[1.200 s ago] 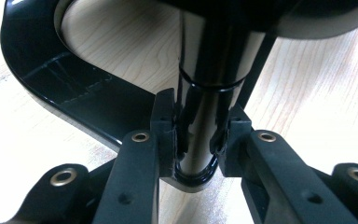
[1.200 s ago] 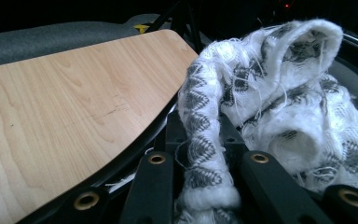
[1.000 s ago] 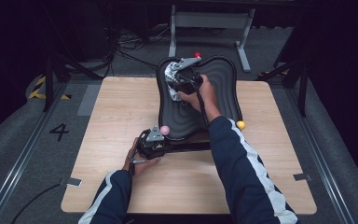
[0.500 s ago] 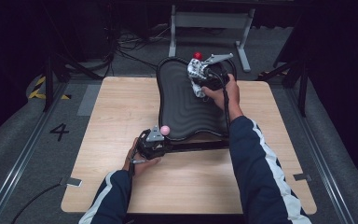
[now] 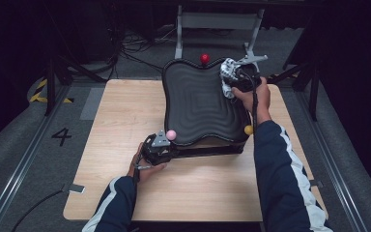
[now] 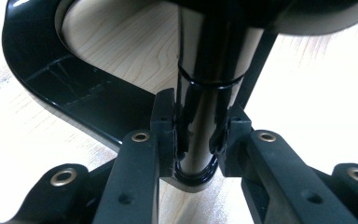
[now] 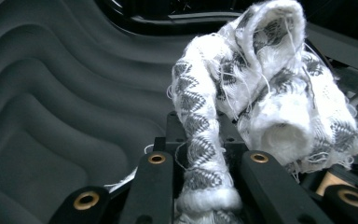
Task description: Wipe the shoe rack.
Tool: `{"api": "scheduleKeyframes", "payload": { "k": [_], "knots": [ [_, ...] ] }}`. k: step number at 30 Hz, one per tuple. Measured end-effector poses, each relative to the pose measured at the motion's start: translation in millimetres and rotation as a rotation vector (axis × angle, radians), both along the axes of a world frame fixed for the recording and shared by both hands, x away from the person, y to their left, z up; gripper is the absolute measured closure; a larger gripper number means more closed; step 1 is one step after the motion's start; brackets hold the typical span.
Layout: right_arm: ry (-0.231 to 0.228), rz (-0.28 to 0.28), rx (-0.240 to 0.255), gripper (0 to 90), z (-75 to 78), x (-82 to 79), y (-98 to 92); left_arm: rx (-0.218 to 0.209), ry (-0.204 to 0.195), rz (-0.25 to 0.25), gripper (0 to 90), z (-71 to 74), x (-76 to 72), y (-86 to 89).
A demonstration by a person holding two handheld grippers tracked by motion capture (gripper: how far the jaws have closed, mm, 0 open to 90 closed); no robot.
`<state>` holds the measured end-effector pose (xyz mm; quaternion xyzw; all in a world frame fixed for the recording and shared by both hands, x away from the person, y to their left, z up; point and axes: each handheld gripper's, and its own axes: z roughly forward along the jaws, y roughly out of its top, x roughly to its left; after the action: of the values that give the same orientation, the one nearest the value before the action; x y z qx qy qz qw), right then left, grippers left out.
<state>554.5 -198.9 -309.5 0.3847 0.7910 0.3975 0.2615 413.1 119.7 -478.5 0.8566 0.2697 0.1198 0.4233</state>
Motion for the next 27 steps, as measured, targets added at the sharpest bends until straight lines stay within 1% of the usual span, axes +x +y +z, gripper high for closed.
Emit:
{"api": "scheduleKeyframes", "payload": {
  "k": [2, 4, 7, 9, 14, 17, 20, 23, 27],
  "knots": [
    [0.012, 0.000, 0.035, 80.2, -3.3, -1.3, -10.8, 0.000, 0.000, -0.001, 73.4, 0.0, 0.2, 0.2],
    [0.013, 0.002, 0.051, 80.3, -6.0, -4.0, -17.7, 0.000, -0.001, -0.001, 73.4, 0.3, 0.9, 0.5],
    [0.012, -0.001, 0.050, 80.5, -10.4, -10.6, -26.0, 0.003, 0.000, -0.004, 73.4, 0.5, 1.2, 0.7],
    [0.019, 0.009, 0.042, 80.5, -12.7, -16.5, -28.1, 0.002, -0.003, -0.005, 73.4, 0.3, 1.1, 0.4],
    [0.009, 0.040, -0.009, 80.5, -19.8, -32.3, -26.3, 0.003, 0.002, 0.000, 73.4, 0.2, 0.4, 0.1],
    [0.014, 0.060, -0.032, 80.5, -24.0, -42.4, -27.0, 0.001, -0.002, -0.004, 73.4, 0.2, 0.9, 0.0],
    [0.024, 0.086, -0.046, 80.5, -28.6, -52.3, -29.5, 0.002, 0.002, 0.001, 73.4, 0.2, 0.2, -0.1],
    [0.030, 0.099, -0.047, 80.5, -33.0, -60.5, -32.2, 0.006, 0.000, 0.000, 73.4, 0.3, 0.2, -0.1],
    [0.032, 0.121, -0.085, 80.4, -36.8, -71.1, -32.6, 0.004, 0.002, 0.000, 73.3, 0.2, 0.4, -0.1]
  ]
}}
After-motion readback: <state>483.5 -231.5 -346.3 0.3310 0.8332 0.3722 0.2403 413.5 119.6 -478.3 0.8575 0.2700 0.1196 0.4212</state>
